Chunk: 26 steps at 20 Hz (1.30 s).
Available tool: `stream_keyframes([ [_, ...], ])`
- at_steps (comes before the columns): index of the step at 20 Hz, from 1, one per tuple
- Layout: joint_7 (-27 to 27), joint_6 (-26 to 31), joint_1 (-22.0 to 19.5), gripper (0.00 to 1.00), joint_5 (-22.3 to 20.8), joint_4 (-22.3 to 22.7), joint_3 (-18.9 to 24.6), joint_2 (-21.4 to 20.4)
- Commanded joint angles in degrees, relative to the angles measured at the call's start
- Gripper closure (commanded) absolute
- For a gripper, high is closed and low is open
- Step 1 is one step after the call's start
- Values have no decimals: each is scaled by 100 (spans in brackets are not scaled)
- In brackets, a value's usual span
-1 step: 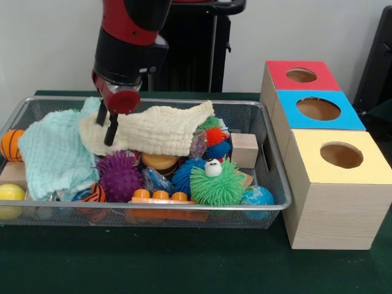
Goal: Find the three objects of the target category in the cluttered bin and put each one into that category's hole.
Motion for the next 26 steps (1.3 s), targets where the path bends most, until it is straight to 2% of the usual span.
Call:
stream_keyframes([
  [1,1628,1616,393,0,460,29,-526,-424],
  [10,1684,1633,589,0,695,12,-645,-360],
  [21,1469,1997,460,0,909,-366,-700,-101],
  [23,1428,1873,387,0,957,-422,-605,-14],
  [26,1305,1384,259,0,1080,-302,-327,18],
])
